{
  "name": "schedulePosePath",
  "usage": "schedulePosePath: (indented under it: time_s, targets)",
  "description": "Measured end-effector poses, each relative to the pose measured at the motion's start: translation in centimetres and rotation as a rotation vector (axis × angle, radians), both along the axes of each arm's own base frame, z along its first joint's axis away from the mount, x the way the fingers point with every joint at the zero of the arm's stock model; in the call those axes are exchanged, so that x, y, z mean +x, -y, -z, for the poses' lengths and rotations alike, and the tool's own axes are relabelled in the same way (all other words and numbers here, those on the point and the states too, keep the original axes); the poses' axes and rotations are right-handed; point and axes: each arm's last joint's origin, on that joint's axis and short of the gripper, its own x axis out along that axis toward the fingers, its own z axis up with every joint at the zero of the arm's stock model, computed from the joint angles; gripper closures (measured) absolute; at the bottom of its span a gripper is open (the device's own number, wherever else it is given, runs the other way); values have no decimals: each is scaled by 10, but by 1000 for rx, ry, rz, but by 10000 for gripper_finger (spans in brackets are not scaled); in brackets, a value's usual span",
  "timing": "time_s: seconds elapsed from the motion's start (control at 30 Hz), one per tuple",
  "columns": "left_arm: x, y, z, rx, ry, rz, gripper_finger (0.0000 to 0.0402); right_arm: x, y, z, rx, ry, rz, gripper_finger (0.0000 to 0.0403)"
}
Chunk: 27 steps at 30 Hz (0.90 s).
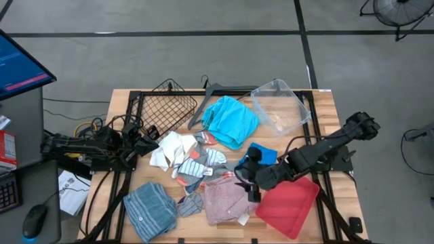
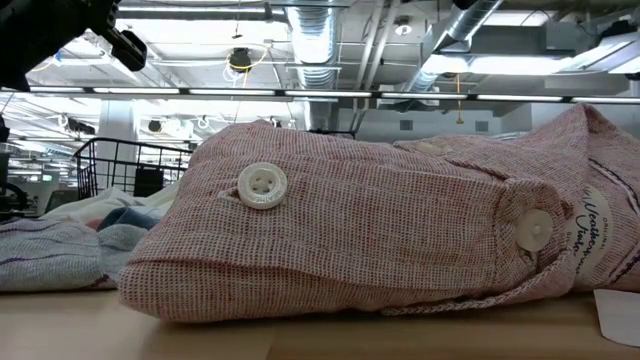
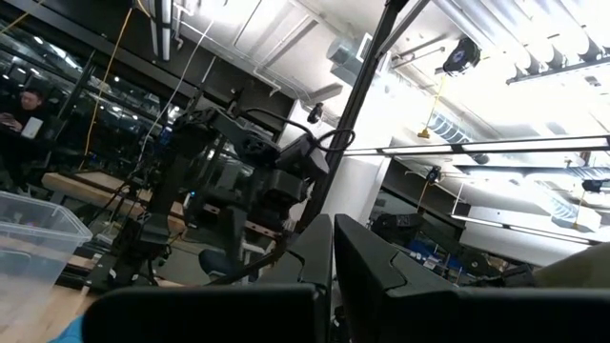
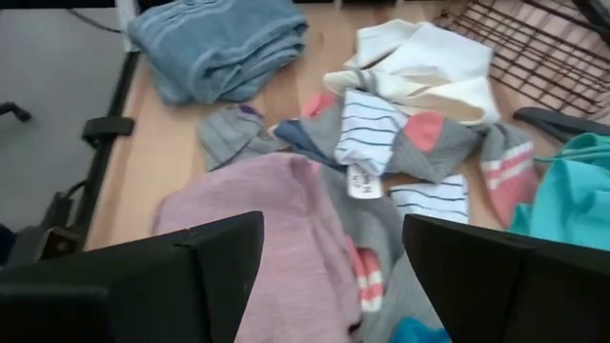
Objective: Pick & Place Cloths
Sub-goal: Put the blue shorts into the transparent bin
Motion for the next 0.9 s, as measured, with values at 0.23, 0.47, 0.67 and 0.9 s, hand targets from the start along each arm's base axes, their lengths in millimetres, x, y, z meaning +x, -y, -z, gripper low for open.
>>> schedulePosePath:
  time_s: [0.23,0.47,0.67,0.9]
  targets:
    - [0,0,0,0,0,0,400,13,15,15,-49,-83,-19,141]
    - [2,0,2,0,-19,-1,400,44,13,45,1,-218,-101,102]
    - [6,0,4,0,-46,0,400,64,2,58,-29,-327,-115,78]
    - [10,0,7,0,-86,-1,400,72,-4,70,-8,-432,-82,77]
